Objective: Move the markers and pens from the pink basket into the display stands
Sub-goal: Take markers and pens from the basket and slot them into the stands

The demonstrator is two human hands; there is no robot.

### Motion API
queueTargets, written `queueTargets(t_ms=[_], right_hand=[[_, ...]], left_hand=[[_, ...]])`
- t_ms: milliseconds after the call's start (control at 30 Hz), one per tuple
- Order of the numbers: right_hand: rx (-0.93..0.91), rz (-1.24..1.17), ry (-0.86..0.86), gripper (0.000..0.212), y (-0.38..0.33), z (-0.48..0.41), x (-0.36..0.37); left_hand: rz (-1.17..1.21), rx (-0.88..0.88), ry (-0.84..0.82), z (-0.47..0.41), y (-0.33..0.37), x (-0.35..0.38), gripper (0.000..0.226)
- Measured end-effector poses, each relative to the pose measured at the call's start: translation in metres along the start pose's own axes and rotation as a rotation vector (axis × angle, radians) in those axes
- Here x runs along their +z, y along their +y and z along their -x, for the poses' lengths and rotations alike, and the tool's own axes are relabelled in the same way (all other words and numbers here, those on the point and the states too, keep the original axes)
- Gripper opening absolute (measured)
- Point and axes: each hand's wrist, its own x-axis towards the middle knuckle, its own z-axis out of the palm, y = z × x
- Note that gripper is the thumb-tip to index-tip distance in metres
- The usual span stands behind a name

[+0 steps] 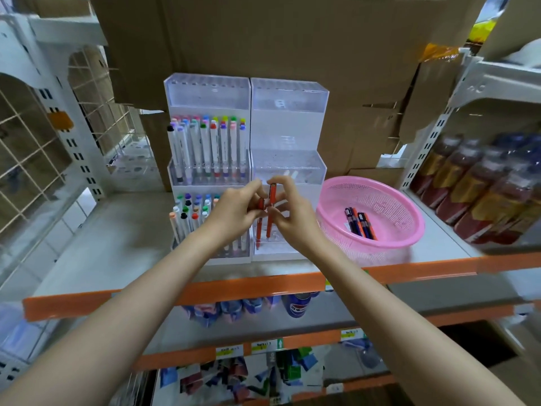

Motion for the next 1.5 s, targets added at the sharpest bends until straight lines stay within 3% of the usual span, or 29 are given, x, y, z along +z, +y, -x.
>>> queueTargets(t_ms=[367, 533, 767, 900, 1100, 1500], right_hand=[[0.067, 0.005, 0.012, 0.051, 0.003, 0.004, -0.002], [0.078, 0.02, 0.007, 0.054, 0.004, 0.004, 0.001], [0.091, 0.0, 0.006, 0.054, 0.006, 0.005, 0.001], [0.096, -0.004, 0.004, 0.053, 0.005, 0.006, 0.0], [0.085, 0.008, 0.006, 0.053, 0.007, 0.008, 0.003], [0.079, 0.035, 0.01, 0.043, 0.006, 0.009, 0.001]], left_hand=[[-0.066, -0.085, -0.145, -0.008, 0.001, -0.006, 0.027], [-0.24, -0.001, -0.222, -0.008, 0.007, -0.007, 0.027], [-0.303, 0.026, -0.249, -0.006, 0.003, -0.005, 0.027], [-0.372, 0.084, -0.182, -0.005, -0.001, -0.006, 0.03], [-0.337, 0.016, -0.038, 0.0, -0.006, -0.001, 0.03], [-0.228, -0.032, 0.024, 0.007, -0.012, 0.002, 0.02]])
